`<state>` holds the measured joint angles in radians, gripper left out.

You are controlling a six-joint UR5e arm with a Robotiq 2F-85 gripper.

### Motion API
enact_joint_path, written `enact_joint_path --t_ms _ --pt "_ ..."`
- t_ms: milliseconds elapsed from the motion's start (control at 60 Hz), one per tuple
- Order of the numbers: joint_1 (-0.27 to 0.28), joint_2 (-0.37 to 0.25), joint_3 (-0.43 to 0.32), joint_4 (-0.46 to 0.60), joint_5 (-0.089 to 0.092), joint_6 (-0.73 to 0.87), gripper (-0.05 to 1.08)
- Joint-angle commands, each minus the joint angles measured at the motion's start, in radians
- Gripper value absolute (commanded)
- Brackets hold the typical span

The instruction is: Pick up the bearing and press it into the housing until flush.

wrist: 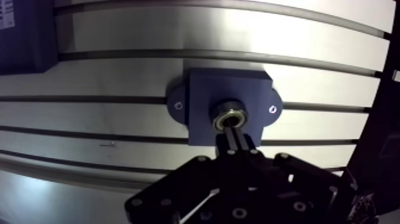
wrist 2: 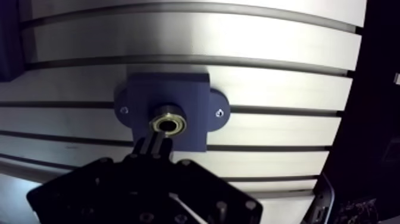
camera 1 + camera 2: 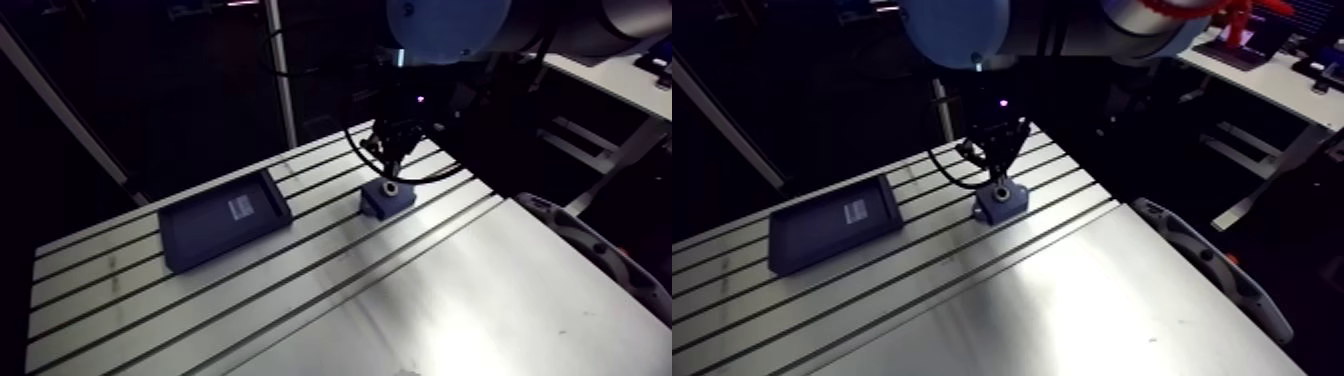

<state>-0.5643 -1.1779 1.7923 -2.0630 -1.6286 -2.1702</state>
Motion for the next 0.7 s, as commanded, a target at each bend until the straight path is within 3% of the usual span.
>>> enact_joint_path --t_ms 17,700 --pt "-0.006 0.010 0.005 -0.036 0.001 -0.003 1.07" --pt "-0.006 0.019 0.031 -0.041 0.000 -0.001 1.07"
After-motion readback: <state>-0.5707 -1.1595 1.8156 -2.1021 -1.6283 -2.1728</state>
